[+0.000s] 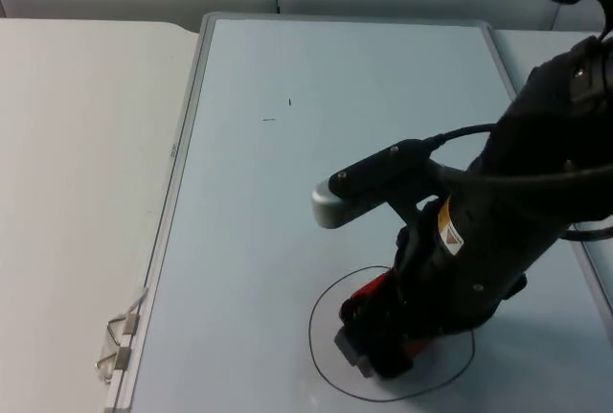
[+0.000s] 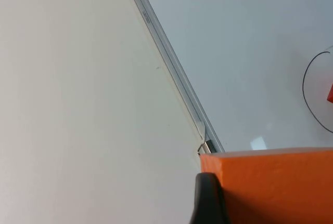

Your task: Pick up one cube with the left hand and another cube with the right hand. First place the cube in the right hand at the target position, then stack the cube in the left hand on top.

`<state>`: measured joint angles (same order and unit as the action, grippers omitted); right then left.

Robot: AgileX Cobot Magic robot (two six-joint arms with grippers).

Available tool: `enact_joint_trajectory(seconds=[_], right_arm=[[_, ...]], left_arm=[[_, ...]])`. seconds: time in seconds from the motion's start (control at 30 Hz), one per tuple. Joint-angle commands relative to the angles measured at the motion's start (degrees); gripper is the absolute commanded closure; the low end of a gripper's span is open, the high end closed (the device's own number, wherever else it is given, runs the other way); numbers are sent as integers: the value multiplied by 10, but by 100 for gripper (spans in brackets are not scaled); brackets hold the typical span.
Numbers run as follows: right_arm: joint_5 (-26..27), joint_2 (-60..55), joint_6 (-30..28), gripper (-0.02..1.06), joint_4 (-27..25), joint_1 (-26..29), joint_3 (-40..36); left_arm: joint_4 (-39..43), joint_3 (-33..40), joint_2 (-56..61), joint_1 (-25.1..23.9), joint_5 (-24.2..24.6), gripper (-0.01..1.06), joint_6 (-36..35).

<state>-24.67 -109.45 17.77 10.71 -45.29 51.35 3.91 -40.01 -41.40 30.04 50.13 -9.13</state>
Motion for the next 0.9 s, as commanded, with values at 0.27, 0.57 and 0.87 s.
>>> enact_joint_trajectory(seconds=[0.27,0.57,0.87], right_arm=[[-52,105,-15,12,0,-1,62],[-88,287,-27,12,22,-1,93],[-113,537,-33,13,67,-1,93]], left_arm=[[-5,1,3,4,-9,82,-5],[-6,1,3,4,-10,82,-3],[-103,1,-34,4,-59,82,96]])
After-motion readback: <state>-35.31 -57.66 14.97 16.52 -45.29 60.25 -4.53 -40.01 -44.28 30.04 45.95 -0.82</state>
